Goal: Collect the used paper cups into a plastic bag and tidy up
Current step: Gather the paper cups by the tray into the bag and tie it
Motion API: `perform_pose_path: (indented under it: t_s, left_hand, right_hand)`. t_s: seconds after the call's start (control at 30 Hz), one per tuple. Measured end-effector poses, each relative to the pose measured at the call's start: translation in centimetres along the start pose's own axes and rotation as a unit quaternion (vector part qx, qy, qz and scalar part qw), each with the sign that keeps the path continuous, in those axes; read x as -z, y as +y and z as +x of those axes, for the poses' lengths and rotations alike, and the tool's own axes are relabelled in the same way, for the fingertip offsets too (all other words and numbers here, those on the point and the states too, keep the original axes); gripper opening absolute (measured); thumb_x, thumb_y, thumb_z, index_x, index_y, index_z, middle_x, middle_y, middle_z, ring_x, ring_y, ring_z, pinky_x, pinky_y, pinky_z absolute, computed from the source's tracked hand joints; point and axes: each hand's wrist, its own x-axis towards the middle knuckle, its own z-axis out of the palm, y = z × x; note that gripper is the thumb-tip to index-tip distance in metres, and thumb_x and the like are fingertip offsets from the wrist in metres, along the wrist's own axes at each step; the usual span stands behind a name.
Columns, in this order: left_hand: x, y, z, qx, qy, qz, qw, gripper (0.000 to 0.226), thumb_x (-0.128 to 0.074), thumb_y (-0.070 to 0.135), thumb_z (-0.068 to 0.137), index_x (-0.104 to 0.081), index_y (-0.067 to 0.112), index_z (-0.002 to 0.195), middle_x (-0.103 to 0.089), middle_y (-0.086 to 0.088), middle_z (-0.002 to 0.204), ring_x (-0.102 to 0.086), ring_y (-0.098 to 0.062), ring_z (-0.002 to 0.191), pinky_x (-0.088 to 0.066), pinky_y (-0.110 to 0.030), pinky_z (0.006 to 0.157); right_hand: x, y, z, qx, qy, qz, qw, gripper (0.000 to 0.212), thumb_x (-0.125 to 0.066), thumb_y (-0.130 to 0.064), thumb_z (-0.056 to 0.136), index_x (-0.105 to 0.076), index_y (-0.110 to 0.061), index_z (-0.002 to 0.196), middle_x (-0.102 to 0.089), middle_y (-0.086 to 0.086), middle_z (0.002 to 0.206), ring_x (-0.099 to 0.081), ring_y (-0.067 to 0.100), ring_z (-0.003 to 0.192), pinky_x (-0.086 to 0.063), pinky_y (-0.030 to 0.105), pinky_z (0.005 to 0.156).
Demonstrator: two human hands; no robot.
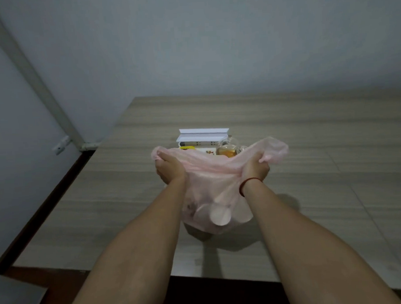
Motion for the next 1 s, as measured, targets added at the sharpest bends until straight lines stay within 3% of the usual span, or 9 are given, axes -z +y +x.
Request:
perform_pose_path:
  t_s: [0.1, 0.2, 0.27, 0.4, 0.53, 0.67, 0.77, 0.9, 1.0]
  left_hand:
    - [0.2, 0.4, -0.5, -0.127, -0.096, 0.097, 0.982, 0.056, -0.041, 0.049, 0.098, -0.049, 0.004, 0.131, -0.060, -0.022, 0.128, -0.056, -0.038, 0.118, -0.043, -0.037, 0.095]
    - [1.0, -1.5, -0.3, -0.154, -0.173, 0.237, 0.944, 0.070, -0.059, 0.054, 0.088, -0.043, 0.003, 0.132, -0.058, -0.021, 0.128, -0.054, -0.037, 0.120, -0.043, -0.039, 0.096]
    - [1.5, -3.1, 0.5, -0.124, -0.164, 0.273, 0.940, 0.052, -0.056, 0.037, 0.095, -0.049, -0.002, 0.127, -0.057, -0.023, 0.128, -0.054, -0.037, 0.120, -0.044, -0.038, 0.095]
    - [1.3, -4.5, 0.8, -0.075, -0.148, 0.210, 0.964, 0.038, -0.041, 0.022, 0.102, -0.058, -0.009, 0.116, -0.061, -0.027, 0.119, -0.059, -0.040, 0.113, -0.045, -0.040, 0.091]
    - [-0.1, -3.5, -0.9, -0.092, -0.166, 0.151, 0.970, 0.047, -0.035, 0.030, 0.103, -0.062, -0.006, 0.115, -0.066, -0.024, 0.111, -0.062, -0.037, 0.107, -0.047, -0.039, 0.090]
    - [-0.9, -2.2, -1.7, -0.118, -0.162, 0.101, 0.974, 0.055, -0.033, 0.037, 0.103, -0.065, -0.008, 0.098, -0.068, -0.021, 0.089, -0.066, -0.037, 0.093, -0.048, -0.035, 0.077]
    - [0.0, -1.2, -1.4, -0.131, -0.110, 0.165, 0.971, 0.058, -0.029, 0.037, 0.104, -0.063, -0.009, 0.103, -0.066, -0.028, 0.106, -0.061, -0.042, 0.101, -0.047, -0.041, 0.083]
    - [1.3, -2.6, -0.9, -0.123, -0.147, 0.213, 0.958, 0.051, -0.042, 0.041, 0.100, -0.065, -0.004, 0.103, -0.067, -0.024, 0.105, -0.063, -0.040, 0.102, -0.048, -0.038, 0.082]
    - [1.7, -3.9, -0.9, -0.161, -0.186, 0.241, 0.939, 0.030, -0.059, 0.024, 0.092, -0.064, -0.002, 0.105, -0.069, -0.019, 0.102, -0.065, -0.036, 0.098, -0.047, -0.033, 0.075]
  right_hand:
    - [-0.4, -0.1, -0.4, 0.072, -0.068, -0.087, 0.991, 0.048, -0.060, -0.062, 0.077, -0.059, -0.018, 0.096, -0.063, 0.000, 0.096, -0.063, 0.022, 0.093, -0.051, 0.031, 0.083]
    - [0.3, 0.8, 0.2, 0.070, -0.129, -0.157, 0.977, 0.071, -0.080, -0.042, 0.070, -0.048, -0.009, 0.123, -0.057, 0.007, 0.120, -0.057, 0.022, 0.104, -0.046, 0.029, 0.089]
    - [1.1, 1.1, 0.7, 0.053, -0.122, -0.160, 0.978, 0.078, -0.081, -0.024, 0.072, -0.037, -0.004, 0.133, -0.049, 0.013, 0.136, -0.053, 0.028, 0.120, -0.044, 0.033, 0.098]
    - [1.6, 2.1, 1.4, 0.024, -0.107, -0.228, 0.968, 0.050, -0.060, -0.013, 0.089, -0.046, 0.000, 0.135, -0.056, 0.019, 0.133, -0.059, 0.028, 0.111, -0.047, 0.033, 0.088]
    - [1.1, 2.7, 0.3, -0.011, -0.173, -0.183, 0.968, 0.010, -0.052, -0.013, 0.091, -0.061, -0.010, 0.093, -0.066, 0.014, 0.105, -0.059, 0.024, 0.088, -0.047, 0.032, 0.078]
    - [-0.1, 1.6, -2.0, 0.072, -0.185, -0.171, 0.965, 0.036, -0.045, -0.027, 0.098, -0.059, 0.002, 0.114, -0.063, 0.013, 0.105, -0.058, 0.025, 0.093, -0.047, 0.036, 0.084]
    - [-0.2, 0.3, -2.2, 0.106, -0.128, -0.200, 0.966, 0.045, -0.046, -0.033, 0.097, -0.059, 0.006, 0.114, -0.064, 0.021, 0.113, -0.059, 0.033, 0.103, -0.041, 0.032, 0.080]
    - [0.3, 0.7, -3.0, 0.087, -0.156, -0.222, 0.958, 0.083, -0.067, -0.065, 0.068, -0.056, -0.003, 0.122, -0.064, 0.007, 0.110, -0.061, 0.025, 0.105, -0.050, 0.039, 0.095]
    - [0.7, 1.9, -2.3, 0.102, -0.134, -0.286, 0.943, 0.043, -0.061, -0.028, 0.087, -0.058, 0.002, 0.119, -0.064, 0.019, 0.117, -0.061, 0.036, 0.109, -0.048, 0.038, 0.090]
